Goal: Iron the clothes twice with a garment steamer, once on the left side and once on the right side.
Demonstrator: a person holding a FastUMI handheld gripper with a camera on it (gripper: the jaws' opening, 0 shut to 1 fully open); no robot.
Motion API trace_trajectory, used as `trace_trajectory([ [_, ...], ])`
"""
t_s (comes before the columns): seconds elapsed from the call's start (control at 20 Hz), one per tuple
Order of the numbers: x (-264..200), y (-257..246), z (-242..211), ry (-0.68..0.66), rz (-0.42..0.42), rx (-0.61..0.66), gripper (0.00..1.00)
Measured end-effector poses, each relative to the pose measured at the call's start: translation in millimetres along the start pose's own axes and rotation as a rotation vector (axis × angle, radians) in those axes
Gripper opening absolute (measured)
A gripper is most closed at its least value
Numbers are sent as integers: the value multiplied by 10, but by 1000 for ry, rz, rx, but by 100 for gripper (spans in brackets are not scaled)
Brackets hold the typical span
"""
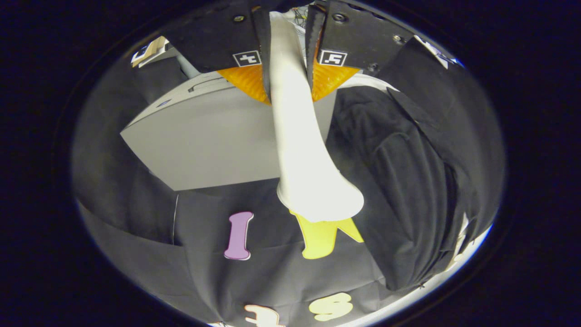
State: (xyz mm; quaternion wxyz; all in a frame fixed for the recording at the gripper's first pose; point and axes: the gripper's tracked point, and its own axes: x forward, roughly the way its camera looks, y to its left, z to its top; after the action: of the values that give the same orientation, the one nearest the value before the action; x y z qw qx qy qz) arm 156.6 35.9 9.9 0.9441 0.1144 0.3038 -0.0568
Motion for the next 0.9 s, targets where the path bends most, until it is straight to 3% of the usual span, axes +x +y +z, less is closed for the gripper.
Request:
trace_trajectory([
  [0.3,-326,572,-46,-66,49,114,33],
  [0.65,-475,1111,30,-136,38,85,33],
  [0.9,-463,1400,366,-248,32,60,33],
])
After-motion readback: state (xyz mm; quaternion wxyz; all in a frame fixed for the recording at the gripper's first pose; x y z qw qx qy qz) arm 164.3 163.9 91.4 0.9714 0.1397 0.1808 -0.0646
